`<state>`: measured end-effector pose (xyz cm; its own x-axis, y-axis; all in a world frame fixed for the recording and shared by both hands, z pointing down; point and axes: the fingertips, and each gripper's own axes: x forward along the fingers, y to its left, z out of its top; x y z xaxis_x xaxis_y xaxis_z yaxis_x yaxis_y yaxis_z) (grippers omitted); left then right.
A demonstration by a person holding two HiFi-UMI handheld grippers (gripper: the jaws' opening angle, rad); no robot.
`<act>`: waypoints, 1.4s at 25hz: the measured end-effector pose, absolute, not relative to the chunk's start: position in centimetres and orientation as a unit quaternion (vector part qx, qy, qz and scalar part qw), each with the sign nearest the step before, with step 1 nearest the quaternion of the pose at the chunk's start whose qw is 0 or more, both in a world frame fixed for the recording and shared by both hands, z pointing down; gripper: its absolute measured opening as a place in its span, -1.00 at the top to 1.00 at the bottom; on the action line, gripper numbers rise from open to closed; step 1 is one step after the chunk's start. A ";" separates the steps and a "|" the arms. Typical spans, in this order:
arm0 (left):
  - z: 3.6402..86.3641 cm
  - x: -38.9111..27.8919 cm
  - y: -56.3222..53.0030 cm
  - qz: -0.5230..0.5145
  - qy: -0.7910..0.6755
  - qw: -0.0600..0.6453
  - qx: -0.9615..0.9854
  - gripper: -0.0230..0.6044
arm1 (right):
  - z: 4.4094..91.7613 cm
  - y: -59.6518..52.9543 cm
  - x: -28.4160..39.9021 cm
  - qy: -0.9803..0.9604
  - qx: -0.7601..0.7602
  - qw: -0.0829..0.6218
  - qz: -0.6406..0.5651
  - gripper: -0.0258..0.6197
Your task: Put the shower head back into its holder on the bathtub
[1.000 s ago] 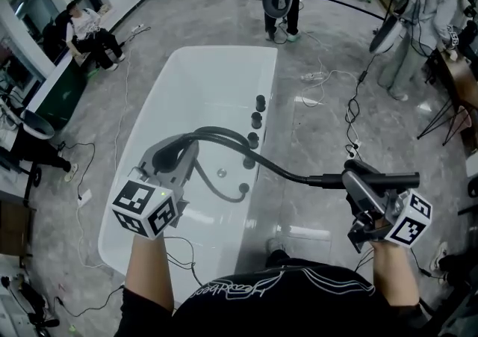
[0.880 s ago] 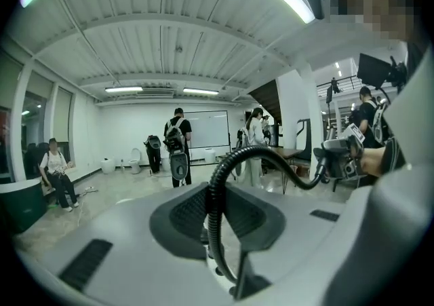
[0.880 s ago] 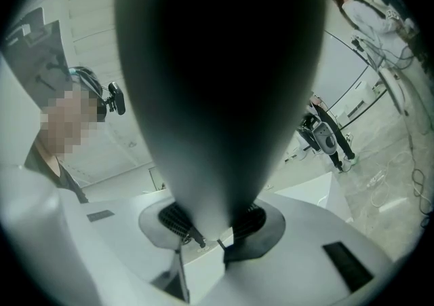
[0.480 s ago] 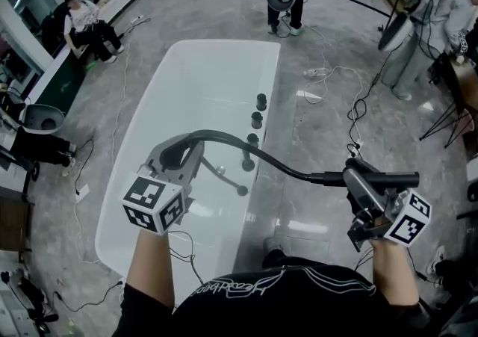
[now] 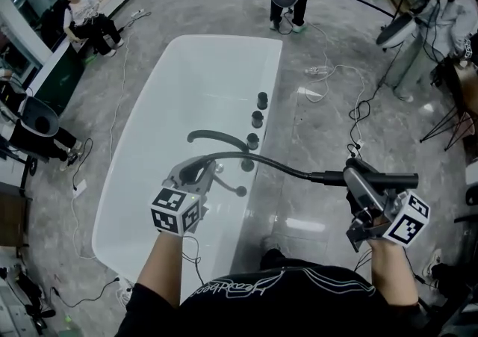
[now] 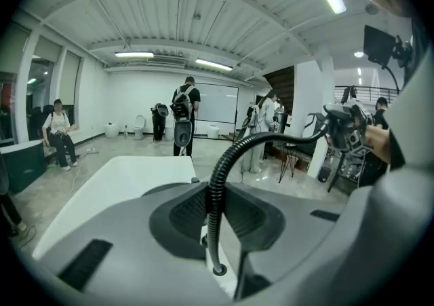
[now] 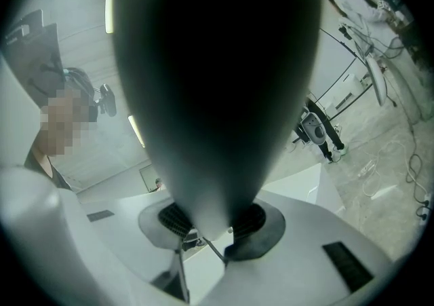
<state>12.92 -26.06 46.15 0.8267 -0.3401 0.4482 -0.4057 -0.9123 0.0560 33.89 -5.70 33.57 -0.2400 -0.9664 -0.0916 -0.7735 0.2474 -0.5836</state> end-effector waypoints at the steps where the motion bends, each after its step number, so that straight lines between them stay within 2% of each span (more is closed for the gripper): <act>1: 47.2 12.9 -25.9 0.222 -0.195 0.084 0.952 0.73 | 33.7 -5.9 33.8 0.757 -0.574 0.223 -0.217 0.54; 14: 58.1 14.8 -23.9 0.264 -0.178 0.168 0.933 0.73 | 35.6 -6.1 32.7 0.760 -0.568 0.208 -0.238 0.54; 31: 68.0 14.9 -19.5 0.363 -0.142 0.219 0.894 0.72 | 37.8 -7.7 29.1 0.775 -0.539 0.179 -0.277 0.55; 33: 68.3 14.9 -19.2 0.370 -0.139 0.224 0.891 0.63 | 37.6 -8.0 28.9 0.777 -0.537 0.177 -0.277 0.55; 35: 68.5 14.7 -18.9 0.377 -0.134 0.231 0.887 0.46 | 37.5 -8.4 28.8 0.778 -0.538 0.171 -0.276 0.55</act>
<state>14.73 -18.94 68.52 0.6803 -0.0645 0.7301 -0.4126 -0.8570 0.3087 28.78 -8.40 37.52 -0.3619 -0.9317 0.0312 -0.7431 0.2681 -0.6131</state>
